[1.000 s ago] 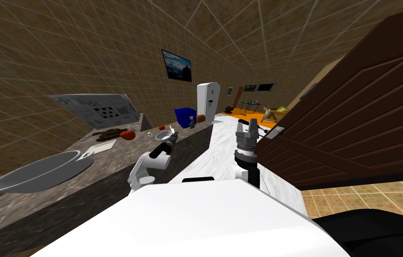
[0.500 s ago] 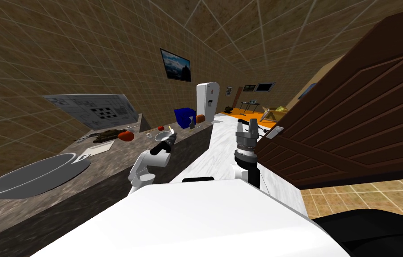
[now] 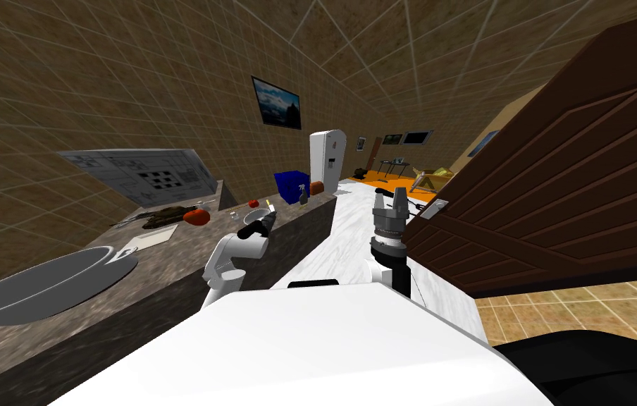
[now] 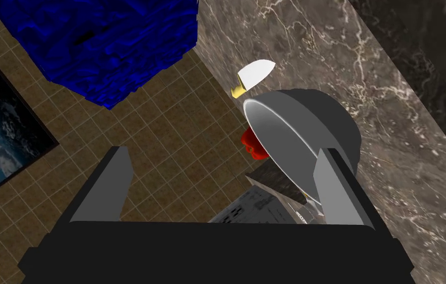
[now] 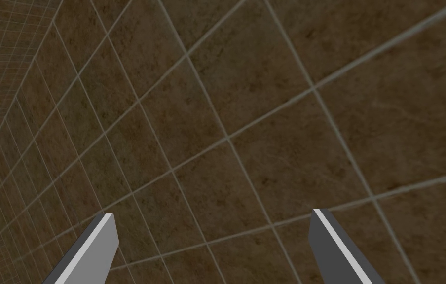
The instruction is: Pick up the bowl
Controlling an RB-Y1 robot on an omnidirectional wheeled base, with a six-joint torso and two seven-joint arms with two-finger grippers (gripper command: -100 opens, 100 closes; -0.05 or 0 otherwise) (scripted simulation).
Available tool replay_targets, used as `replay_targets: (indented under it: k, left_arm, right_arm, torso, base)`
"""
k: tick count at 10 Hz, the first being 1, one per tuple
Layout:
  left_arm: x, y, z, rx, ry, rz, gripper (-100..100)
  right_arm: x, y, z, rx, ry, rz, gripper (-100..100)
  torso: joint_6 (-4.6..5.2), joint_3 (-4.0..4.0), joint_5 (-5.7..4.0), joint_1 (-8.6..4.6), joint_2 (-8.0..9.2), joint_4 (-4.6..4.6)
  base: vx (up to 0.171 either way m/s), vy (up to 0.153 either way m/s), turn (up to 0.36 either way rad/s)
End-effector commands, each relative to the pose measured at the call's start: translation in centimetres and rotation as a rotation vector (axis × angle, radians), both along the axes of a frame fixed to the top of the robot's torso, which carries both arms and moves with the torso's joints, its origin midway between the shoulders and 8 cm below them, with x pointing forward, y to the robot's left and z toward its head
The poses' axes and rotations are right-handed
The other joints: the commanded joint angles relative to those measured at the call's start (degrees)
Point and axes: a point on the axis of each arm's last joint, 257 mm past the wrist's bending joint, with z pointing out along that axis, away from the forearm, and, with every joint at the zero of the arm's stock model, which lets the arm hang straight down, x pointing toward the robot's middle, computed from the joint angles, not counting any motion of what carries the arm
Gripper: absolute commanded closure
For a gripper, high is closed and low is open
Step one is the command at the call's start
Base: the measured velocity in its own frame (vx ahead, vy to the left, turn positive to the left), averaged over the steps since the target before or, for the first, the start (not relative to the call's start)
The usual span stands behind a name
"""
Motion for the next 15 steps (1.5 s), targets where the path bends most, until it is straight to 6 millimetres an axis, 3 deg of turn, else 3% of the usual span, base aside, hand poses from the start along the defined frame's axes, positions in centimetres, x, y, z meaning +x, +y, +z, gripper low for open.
replay_targets:
  k: [1, 8, 15]
  left_arm:
    - [-0.4, 0.4, -0.6, 0.001, 0.027, 0.012, -100]
    - [-1.3, 3.9, -1.9, 0.004, 0.153, 0.118, -100]
    - [-3.6, 6.4, -3.9, -0.029, 0.310, 0.225, -100]
  right_arm:
    - [0.0, 0.0, 0.0, 0.000, 0.000, 0.000, 0]
    - [0.0, 0.0, 0.0, 0.000, 0.000, 0.000, 0]
    - [0.0, 0.0, 0.0, 0.000, 0.000, 0.000, 0]
  torso:
    - [0.00, 0.00, 0.00, 0.00, 0.00, 0.00]
    - [0.00, 0.02, 0.00, -0.02, 0.04, 0.01]
    - [-0.01, -0.04, 0.03, 0.12, -0.06, -0.02]
  base:
    - [0.013, 0.013, 0.000]
    - [0.026, 0.027, -0.014]
    - [0.043, 0.049, -0.010]
